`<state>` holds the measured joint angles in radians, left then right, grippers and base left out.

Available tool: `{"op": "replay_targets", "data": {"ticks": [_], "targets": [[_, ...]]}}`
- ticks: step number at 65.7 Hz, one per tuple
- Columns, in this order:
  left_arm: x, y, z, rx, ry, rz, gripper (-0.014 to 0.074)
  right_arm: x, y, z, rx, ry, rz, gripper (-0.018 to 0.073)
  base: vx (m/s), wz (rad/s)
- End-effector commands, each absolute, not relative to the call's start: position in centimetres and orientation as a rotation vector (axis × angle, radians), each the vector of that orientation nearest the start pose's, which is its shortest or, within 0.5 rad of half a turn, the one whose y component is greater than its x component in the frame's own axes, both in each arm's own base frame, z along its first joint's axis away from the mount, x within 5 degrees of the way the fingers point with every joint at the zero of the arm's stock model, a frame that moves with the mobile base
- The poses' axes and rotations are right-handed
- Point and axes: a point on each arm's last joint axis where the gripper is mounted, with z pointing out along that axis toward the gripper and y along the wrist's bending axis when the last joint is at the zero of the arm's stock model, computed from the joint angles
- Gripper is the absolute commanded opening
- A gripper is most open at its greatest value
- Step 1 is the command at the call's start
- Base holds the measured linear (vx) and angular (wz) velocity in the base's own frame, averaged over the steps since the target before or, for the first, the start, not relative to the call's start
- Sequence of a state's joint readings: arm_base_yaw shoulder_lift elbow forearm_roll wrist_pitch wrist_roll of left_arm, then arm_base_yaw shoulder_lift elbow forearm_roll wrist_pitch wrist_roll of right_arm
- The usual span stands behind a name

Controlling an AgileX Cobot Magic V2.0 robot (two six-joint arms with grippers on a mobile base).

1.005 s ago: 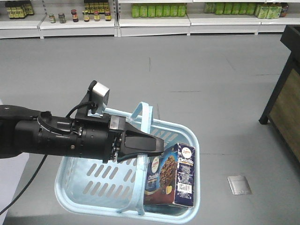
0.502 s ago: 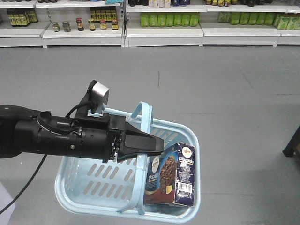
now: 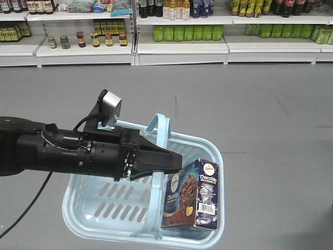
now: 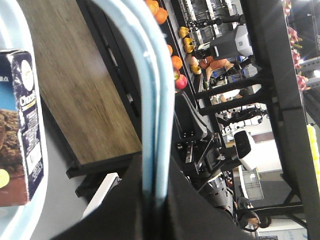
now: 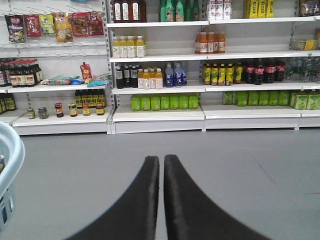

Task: Left arm holds basket, right arm returns cookies
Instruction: 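Hold the basket with the left gripper while driving along the aisle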

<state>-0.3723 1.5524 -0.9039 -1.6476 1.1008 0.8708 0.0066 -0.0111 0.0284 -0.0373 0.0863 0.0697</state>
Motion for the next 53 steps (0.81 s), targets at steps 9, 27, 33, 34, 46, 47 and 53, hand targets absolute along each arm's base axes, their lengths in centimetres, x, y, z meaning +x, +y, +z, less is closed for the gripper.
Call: {"op": "replay_targets", "data": {"ticks": [9,27,33,34,46,47,53], "targets": [[24.22,-18.43,30.87,0.289,2.026,-1.968,-0.0006,5.64,0.00,19.76,0.011,1.520,0.011,-0.0011,0.52,-0.01],[24.22,-18.43,30.87,0.289,2.026,-1.968,-0.0006,5.64,0.00,19.76,0.011,1.520,0.011,-0.0011,0.53,0.02],[24.22,-18.43,30.87,0.289,2.026,-1.968,-0.0006,5.64,0.00,19.76,0.011,1.520,0.011,-0.0011,0.52,0.05],[24.22,-18.43,30.87,0.289,2.026,-1.968,-0.0006,5.64,0.00,19.76,0.011,1.520,0.011,-0.0011,0.52,0.05],[24.22,-18.43,30.87,0.289,2.026,-1.968,-0.0006,5.64,0.00,19.76,0.011,1.520,0.011,-0.0011,0.50,0.06],[24.22,-18.43,30.87,0.289,2.026,-1.968,-0.0006,5.64,0.00,19.76,0.011,1.520,0.011,-0.0011,0.48,0.05],[24.22,-18.43,30.87,0.289,2.026,-1.968,-0.0006,5.64,0.00,19.76,0.011,1.520,0.011,-0.0011,0.48,0.04]]}}
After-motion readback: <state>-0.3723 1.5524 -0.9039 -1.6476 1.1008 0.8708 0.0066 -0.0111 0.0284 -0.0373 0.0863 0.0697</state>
